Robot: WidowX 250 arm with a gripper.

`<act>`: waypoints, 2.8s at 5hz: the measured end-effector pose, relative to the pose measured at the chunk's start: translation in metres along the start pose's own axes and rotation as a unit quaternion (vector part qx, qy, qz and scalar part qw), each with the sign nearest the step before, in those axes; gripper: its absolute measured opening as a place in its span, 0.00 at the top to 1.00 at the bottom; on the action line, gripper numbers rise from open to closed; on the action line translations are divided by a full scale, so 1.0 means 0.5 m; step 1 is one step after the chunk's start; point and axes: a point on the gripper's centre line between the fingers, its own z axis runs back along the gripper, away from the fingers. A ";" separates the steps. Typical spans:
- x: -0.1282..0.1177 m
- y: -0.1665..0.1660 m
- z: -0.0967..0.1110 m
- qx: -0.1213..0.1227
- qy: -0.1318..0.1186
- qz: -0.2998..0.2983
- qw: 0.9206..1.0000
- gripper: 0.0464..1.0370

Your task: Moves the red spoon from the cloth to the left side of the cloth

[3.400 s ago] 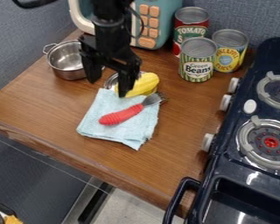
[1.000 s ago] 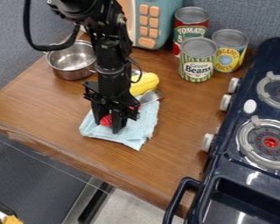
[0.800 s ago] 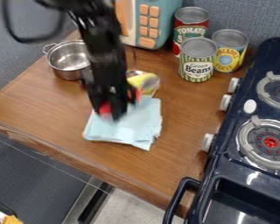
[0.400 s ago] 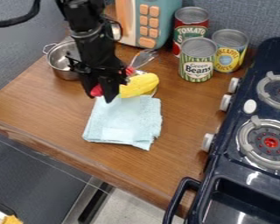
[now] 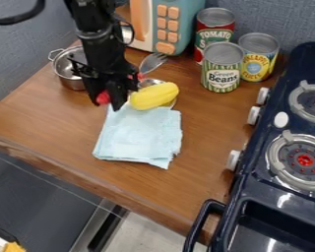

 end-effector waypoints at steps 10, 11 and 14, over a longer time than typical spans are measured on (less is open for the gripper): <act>-0.088 0.054 -0.007 0.011 0.070 0.117 0.991 0.59; -0.103 0.061 -0.007 0.010 0.067 0.124 0.990 0.59; -0.130 0.081 0.004 0.007 0.071 0.161 0.984 0.59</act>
